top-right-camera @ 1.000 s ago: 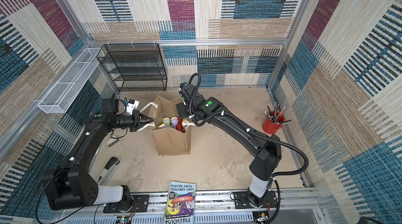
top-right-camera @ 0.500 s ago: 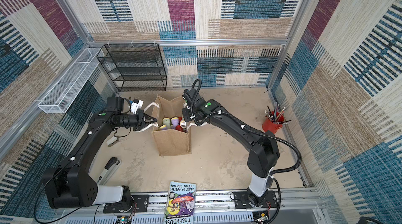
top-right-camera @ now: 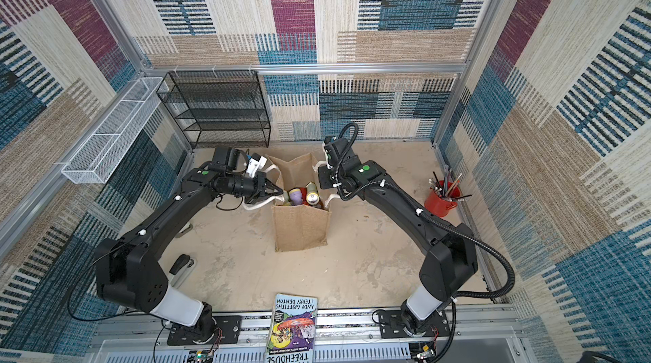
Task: Put the flashlights into the tote bags
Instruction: Move the canvas bag to the center of the board, then reset both arms
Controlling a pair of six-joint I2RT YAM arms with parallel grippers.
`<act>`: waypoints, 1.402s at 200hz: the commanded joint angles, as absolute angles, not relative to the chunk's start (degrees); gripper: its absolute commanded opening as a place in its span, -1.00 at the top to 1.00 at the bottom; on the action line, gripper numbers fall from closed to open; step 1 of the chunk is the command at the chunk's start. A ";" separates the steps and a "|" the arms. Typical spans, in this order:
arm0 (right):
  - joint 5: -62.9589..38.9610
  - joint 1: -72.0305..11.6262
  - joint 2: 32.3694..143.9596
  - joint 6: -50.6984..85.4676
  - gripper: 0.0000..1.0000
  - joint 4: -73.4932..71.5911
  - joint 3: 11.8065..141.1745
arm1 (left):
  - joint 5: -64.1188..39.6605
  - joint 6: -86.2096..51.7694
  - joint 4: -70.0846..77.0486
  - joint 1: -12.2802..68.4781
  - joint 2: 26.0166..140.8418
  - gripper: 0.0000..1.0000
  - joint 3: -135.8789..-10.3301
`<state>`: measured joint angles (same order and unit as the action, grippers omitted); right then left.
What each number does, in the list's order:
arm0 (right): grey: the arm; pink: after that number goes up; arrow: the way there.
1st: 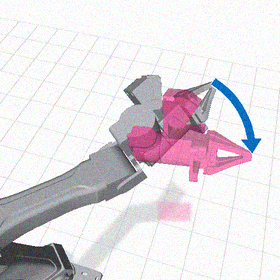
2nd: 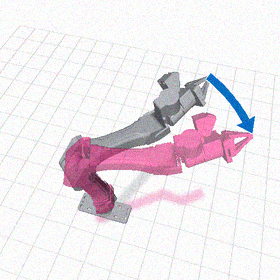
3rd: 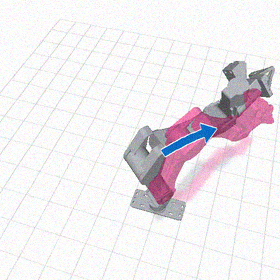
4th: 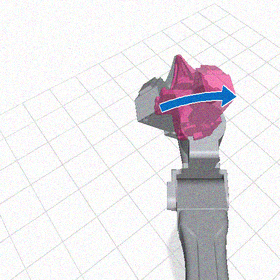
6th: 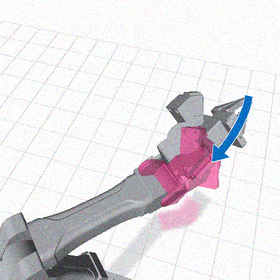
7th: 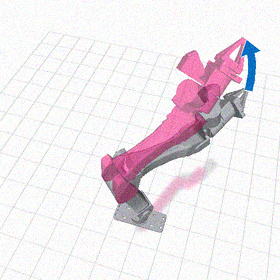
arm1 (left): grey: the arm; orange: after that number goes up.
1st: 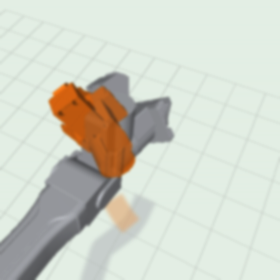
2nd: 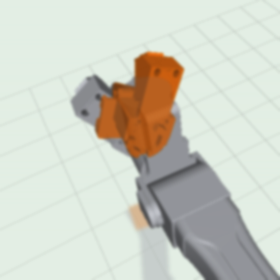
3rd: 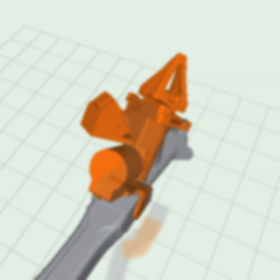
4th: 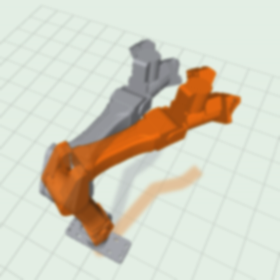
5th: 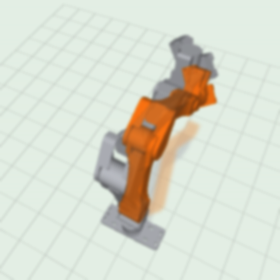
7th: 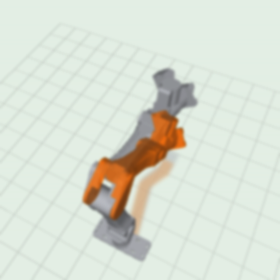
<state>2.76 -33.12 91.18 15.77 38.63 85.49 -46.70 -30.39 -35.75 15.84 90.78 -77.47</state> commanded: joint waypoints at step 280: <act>8.34 -2.57 74.63 11.21 -0.88 -1.05 47.72 | 21.70 -22.83 -8.29 -0.70 65.53 -0.06 -43.10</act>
